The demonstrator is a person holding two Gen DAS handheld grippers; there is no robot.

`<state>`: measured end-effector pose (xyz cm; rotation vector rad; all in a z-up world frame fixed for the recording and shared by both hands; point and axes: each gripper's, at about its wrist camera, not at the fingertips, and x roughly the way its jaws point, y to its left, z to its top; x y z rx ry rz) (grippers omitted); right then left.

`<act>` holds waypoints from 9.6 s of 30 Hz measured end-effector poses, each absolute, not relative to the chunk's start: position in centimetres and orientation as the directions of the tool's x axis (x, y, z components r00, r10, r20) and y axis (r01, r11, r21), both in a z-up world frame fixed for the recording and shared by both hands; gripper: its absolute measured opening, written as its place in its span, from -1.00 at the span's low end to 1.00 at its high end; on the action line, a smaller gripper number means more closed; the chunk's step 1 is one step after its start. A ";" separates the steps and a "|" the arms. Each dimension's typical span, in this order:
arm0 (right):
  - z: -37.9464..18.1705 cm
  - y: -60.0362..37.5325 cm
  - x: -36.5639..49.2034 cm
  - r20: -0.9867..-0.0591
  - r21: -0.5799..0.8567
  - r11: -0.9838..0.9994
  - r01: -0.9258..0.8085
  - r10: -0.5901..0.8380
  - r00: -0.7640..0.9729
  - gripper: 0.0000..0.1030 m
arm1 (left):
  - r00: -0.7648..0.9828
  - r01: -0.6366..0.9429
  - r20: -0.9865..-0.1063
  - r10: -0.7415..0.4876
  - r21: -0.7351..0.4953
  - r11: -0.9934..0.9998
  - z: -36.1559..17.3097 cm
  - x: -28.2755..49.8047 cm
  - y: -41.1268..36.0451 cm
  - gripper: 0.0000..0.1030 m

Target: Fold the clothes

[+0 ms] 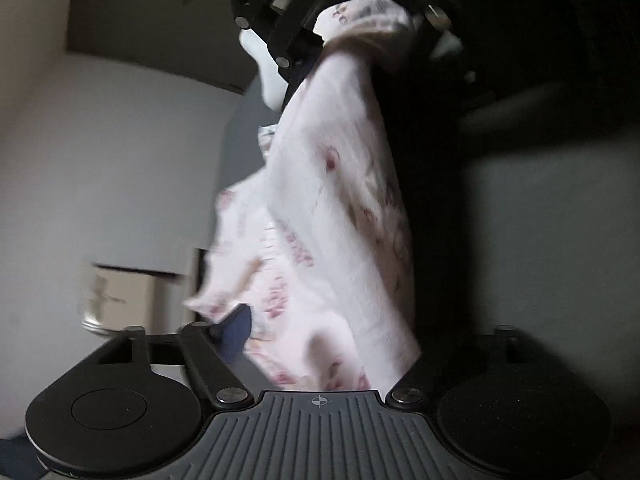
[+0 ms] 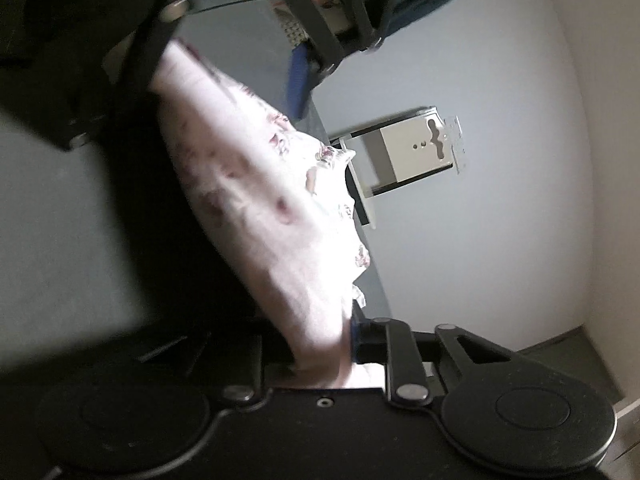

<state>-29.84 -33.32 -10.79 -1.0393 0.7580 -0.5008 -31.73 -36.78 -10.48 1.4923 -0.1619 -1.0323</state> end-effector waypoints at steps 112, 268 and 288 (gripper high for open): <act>-4.1 -44.7 -36.2 -0.874 0.265 0.903 0.338 0.077 0.480 -0.90 | 0.283 0.955 -0.835 -0.472 0.200 0.220 -7.7 -15.9 -27.9 -0.95; 0.1 -44.1 -26.4 -0.856 0.172 0.964 -0.205 0.249 0.452 -0.27 | 0.423 0.616 -0.734 -0.532 0.663 -0.426 3.2 -25.5 -31.7 0.67; -4.5 -56.6 -23.7 -0.772 0.489 0.870 0.058 0.401 0.494 0.50 | 0.313 0.940 -0.767 -0.560 0.333 0.070 -1.4 -24.9 -29.2 0.68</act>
